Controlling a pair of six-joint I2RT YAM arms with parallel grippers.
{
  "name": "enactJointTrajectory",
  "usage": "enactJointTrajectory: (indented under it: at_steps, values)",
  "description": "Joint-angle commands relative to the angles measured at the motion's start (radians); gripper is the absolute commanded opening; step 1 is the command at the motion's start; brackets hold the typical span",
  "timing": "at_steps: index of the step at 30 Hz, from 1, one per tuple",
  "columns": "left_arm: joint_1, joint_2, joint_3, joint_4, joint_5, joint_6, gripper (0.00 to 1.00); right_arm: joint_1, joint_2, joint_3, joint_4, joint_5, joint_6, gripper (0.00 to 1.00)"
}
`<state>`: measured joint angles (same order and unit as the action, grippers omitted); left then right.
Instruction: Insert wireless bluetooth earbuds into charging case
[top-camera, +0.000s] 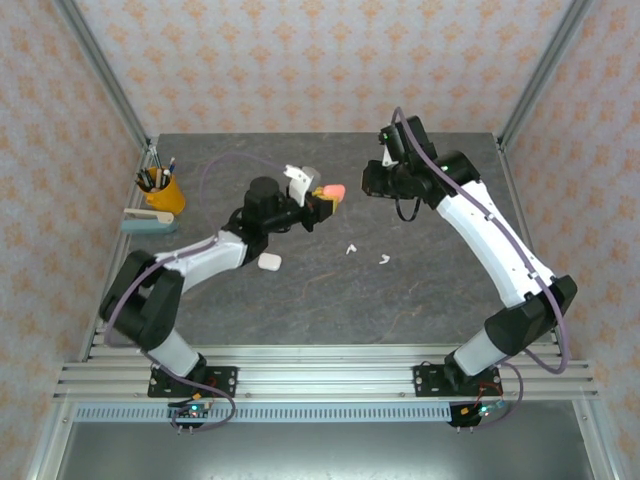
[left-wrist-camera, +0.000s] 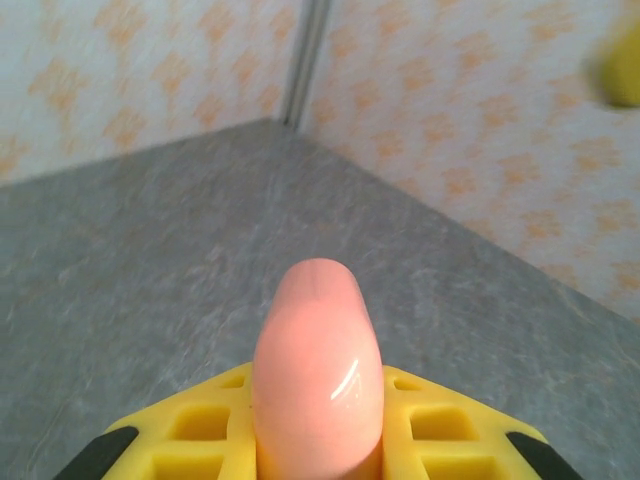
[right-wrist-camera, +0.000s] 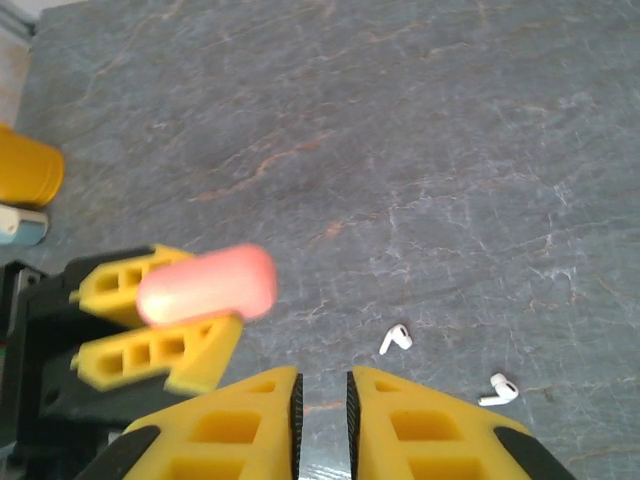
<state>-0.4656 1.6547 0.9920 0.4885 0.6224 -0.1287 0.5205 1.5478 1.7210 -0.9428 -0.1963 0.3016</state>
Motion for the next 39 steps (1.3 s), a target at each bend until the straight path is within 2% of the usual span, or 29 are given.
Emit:
enactJointTrajectory:
  at_steps: [1, 4, 7, 16, 21, 26, 31, 32, 34, 35, 39]
  values:
    - [0.015, 0.114, 0.137, -0.262, -0.027, -0.124, 0.0, 0.004, 0.027, -0.071, 0.086, 0.054, 0.091, 0.21]
    - [0.021, 0.246, 0.292, -0.464, -0.007, -0.187, 0.0, 0.004, 0.043, -0.139, 0.139, 0.054, 0.124, 0.21]
    - [0.021, 0.359, 0.374, -0.533, 0.015, -0.227, 0.0, 0.004, 0.061, -0.183, 0.171, 0.059, 0.149, 0.21]
    - [0.043, 0.558, 0.609, -0.814, -0.059, -0.289, 0.01, 0.004, 0.105, -0.212, 0.211, 0.067, 0.191, 0.23]
    - [0.048, 0.574, 0.648, -0.877, -0.092, -0.287, 0.26, 0.007, 0.115, -0.203, 0.209, 0.064, 0.207, 0.31]
    - [0.059, 0.558, 0.658, -0.915, -0.11, -0.277, 0.53, 0.017, 0.106, -0.205, 0.209, 0.069, 0.227, 0.5]
    - [0.075, 0.502, 0.644, -0.924, -0.125, -0.282, 0.76, 0.03, 0.088, -0.214, 0.204, 0.085, 0.259, 0.58]
    - [0.082, 0.483, 0.638, -0.921, -0.127, -0.286, 0.79, 0.034, 0.079, -0.219, 0.204, 0.09, 0.27, 0.59]
    - [0.099, 0.438, 0.622, -0.914, -0.131, -0.297, 0.9, 0.043, 0.061, -0.233, 0.205, 0.104, 0.297, 0.62]
    - [0.109, 0.41, 0.611, -0.91, -0.134, -0.302, 0.99, 0.052, 0.052, -0.242, 0.207, 0.112, 0.31, 0.63]
    - [0.156, 0.293, 0.563, -0.903, -0.146, -0.317, 1.0, 0.104, 0.038, -0.258, 0.201, 0.171, 0.368, 0.71]
